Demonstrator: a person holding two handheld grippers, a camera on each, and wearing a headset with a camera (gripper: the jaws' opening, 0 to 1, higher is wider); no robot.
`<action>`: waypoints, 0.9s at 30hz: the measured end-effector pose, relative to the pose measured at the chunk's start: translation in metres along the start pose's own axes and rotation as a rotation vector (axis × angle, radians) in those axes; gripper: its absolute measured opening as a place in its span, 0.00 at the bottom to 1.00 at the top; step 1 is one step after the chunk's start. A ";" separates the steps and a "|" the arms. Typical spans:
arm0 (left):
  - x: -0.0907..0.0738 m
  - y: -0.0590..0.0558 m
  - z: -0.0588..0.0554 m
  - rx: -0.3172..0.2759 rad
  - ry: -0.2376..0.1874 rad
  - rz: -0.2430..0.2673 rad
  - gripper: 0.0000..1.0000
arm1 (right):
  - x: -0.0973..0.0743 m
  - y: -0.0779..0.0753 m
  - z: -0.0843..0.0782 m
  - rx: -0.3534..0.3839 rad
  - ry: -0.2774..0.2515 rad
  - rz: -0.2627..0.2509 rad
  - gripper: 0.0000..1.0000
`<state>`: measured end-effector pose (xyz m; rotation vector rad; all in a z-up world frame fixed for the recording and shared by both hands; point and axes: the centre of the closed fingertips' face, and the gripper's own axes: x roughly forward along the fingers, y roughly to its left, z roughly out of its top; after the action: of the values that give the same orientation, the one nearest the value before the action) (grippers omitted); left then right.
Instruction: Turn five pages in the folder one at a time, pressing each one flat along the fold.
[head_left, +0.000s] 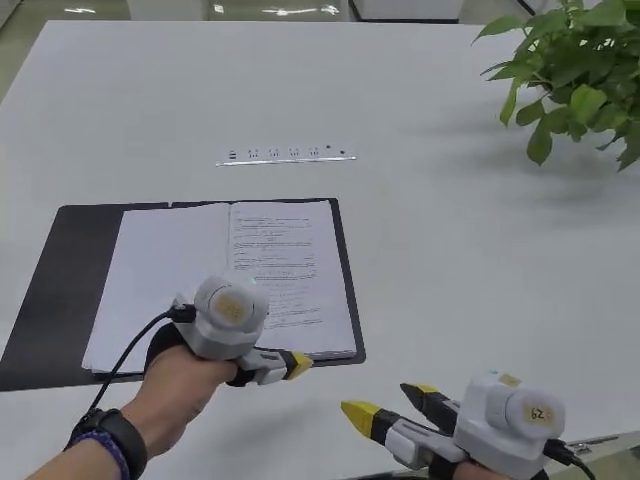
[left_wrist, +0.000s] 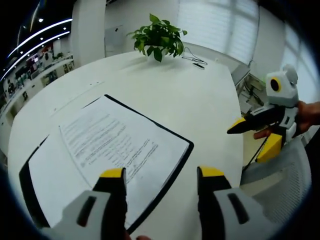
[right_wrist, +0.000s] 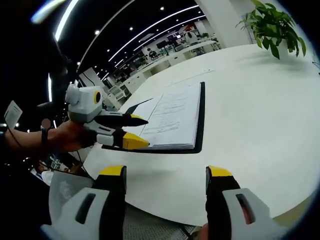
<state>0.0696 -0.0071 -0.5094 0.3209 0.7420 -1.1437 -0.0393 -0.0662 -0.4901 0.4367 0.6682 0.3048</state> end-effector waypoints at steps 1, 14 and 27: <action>0.003 0.000 0.001 -0.008 -0.005 0.000 0.55 | 0.000 0.000 0.001 0.002 -0.002 0.000 0.63; 0.042 0.006 0.014 -0.093 -0.070 0.047 0.51 | -0.002 -0.002 0.003 0.019 -0.007 -0.004 0.62; 0.058 0.009 -0.001 0.074 -0.034 0.118 0.39 | -0.004 -0.008 0.007 0.036 -0.023 -0.010 0.59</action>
<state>0.0894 -0.0436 -0.5505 0.4016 0.6440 -1.0644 -0.0362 -0.0773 -0.4869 0.4709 0.6542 0.2780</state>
